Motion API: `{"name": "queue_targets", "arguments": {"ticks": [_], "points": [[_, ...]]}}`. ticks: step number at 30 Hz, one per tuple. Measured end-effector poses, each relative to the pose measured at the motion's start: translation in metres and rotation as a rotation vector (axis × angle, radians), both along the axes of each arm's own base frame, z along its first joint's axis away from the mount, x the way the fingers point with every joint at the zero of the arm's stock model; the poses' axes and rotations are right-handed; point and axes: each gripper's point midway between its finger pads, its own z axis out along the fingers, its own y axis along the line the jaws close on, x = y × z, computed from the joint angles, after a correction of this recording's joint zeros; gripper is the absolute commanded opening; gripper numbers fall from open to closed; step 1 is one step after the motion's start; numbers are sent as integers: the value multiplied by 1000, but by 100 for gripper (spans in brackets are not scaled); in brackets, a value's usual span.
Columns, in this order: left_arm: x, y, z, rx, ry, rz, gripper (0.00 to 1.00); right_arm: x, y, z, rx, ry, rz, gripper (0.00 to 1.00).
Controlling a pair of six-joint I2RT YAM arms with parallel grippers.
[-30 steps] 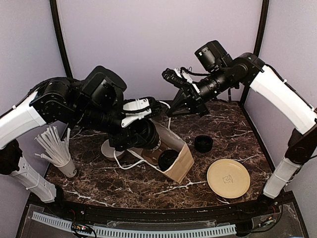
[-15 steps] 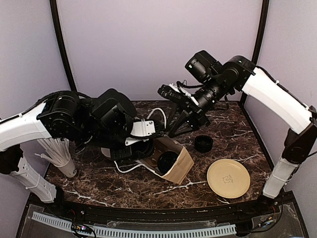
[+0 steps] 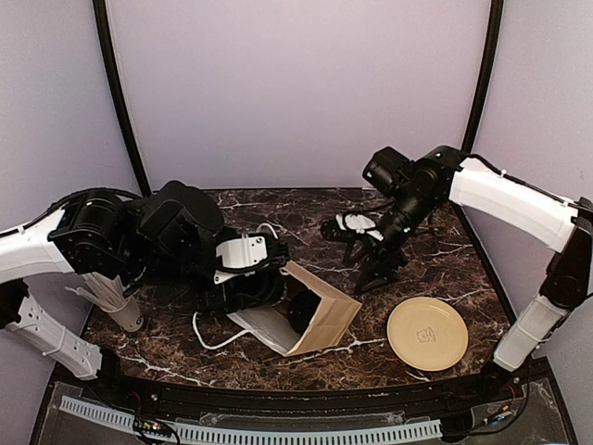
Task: Pack the takeout coffee
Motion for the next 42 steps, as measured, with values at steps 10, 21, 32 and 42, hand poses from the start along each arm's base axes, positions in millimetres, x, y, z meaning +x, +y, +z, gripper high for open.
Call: {"name": "queue_targets", "arguments": {"ticks": [10,21,32,42], "points": [[2,-4,-29,24,-27,-25,55,9,-33,-103,-233,-8,-93,99],[5,-10,-23,-12,-44,-18,54,98,-27,-139,-201,-65,-322,99],[24,-3,-34,73,-126,60,53,126,-27,-120,-112,-62,-359,99],[28,-3,-50,155,-164,37,53,104,-17,-122,-120,-88,-272,99]]}}
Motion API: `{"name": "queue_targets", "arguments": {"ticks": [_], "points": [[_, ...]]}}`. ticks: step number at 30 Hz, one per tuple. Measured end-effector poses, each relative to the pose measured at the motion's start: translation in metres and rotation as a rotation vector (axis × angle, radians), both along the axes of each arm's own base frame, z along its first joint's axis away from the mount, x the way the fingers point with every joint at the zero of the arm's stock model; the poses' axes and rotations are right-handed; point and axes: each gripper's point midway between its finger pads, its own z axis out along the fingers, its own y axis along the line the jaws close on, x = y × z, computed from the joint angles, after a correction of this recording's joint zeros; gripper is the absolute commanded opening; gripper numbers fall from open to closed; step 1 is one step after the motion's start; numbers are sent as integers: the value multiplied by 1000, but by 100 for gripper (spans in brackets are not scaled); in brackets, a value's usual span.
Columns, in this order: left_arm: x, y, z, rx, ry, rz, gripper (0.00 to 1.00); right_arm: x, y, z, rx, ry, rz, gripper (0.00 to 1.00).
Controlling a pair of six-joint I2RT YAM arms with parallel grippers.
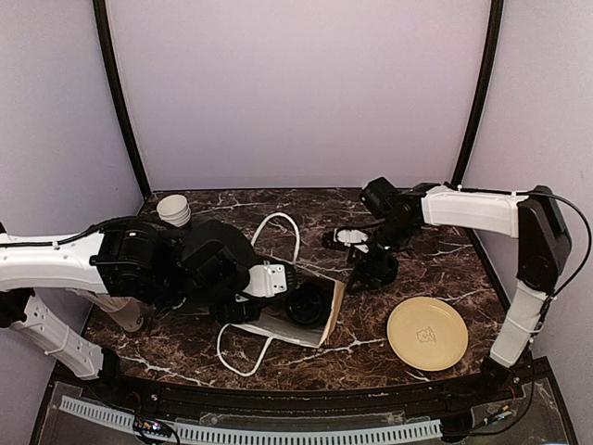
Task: Pack the takeout coffee
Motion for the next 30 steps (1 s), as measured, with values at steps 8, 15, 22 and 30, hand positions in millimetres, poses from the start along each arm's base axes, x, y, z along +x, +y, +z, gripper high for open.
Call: {"name": "queue_targets", "arguments": {"ticks": [8,15,22,30], "points": [[3,1,-17,55,-38,-39,53,-13,-5,-13,-59,-16,40,99],[8,2,-33,73,-42,-47,53,-17,-2,-14,-61,-14,58,99],[19,6,-45,60,-43,-51,53,-14,1,-6,-55,-33,74,99],[30,5,-46,30,-52,-57,52,-18,0,-2,-55,-16,85,99]]}}
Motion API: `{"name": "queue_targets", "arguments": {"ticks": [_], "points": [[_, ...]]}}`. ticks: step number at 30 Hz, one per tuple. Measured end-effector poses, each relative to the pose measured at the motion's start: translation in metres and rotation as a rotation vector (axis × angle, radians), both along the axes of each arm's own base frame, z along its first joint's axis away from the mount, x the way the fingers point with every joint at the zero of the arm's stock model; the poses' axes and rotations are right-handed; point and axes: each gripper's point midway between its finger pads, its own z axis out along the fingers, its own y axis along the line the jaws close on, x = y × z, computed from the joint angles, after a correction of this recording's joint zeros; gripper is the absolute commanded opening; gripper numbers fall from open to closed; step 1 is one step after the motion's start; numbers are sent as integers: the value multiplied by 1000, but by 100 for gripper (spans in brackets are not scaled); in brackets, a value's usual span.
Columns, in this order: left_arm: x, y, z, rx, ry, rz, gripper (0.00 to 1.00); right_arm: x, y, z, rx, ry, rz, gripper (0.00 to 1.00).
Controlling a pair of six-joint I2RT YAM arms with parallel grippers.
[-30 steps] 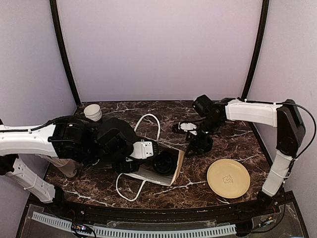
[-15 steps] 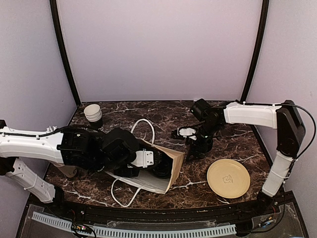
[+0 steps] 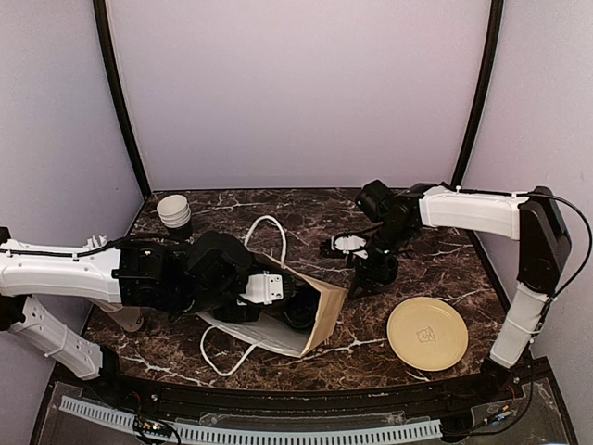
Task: Pack the takeout coffee
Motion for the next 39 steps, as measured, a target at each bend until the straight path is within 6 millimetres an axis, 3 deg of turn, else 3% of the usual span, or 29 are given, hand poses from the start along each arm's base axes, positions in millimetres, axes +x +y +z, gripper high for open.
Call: {"name": "queue_targets", "arguments": {"ticks": [10,17,22,32,36,39], "points": [[0,-7,5,-44,-15,-46,52,0,1,10,22,50,36,99],[0,-9,5,-48,-10,-55,52,27,-2,40,67,34,31,99],[-1,-8,5,-47,-8,-55,51,54,8,46,99,23,-30,95],[-1,-7,4,-35,-9,-57,51,155,66,12,171,17,-267,85],[-1,-4,1,-17,-4,-57,51,171,79,-11,179,55,-324,84],[-2,-3,0,-12,-1,-57,50,169,83,-33,162,103,-347,84]]}}
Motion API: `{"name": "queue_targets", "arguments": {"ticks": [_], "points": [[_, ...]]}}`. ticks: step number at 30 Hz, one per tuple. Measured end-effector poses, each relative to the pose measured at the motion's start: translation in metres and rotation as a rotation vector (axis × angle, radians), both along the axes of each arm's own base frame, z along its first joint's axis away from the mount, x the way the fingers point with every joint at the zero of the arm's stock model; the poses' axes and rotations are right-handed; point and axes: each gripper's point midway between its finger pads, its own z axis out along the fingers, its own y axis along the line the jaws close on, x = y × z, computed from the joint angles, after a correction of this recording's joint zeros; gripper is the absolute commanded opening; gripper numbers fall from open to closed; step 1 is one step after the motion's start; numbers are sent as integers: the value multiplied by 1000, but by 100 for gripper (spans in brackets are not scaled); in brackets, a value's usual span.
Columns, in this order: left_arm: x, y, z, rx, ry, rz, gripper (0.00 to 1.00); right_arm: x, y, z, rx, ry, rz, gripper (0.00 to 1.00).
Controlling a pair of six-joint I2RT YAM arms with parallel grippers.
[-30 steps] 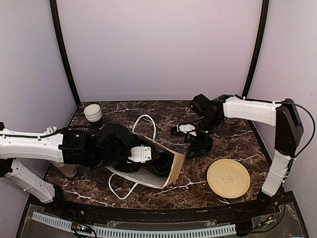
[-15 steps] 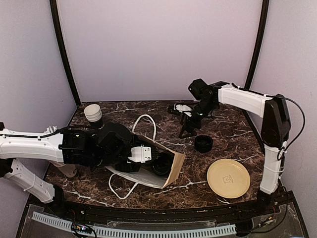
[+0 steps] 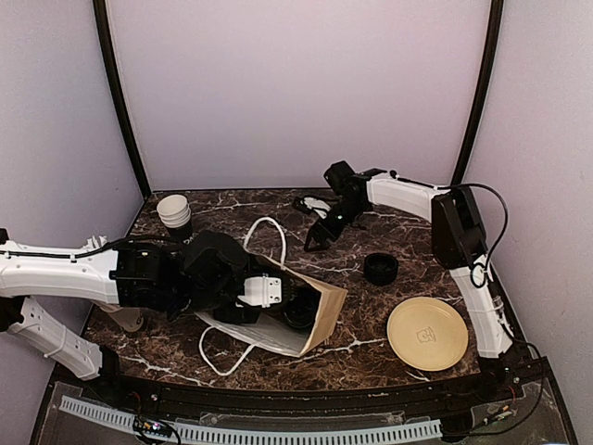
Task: Pack the takeout coffee
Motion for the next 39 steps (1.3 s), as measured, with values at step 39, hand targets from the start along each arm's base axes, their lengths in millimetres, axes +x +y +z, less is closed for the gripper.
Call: {"name": "queue_targets", "arguments": {"ticks": [39], "points": [[6,1,-20,-22,-5,-67,50,-97,64,-23,204,247,320,83]]}}
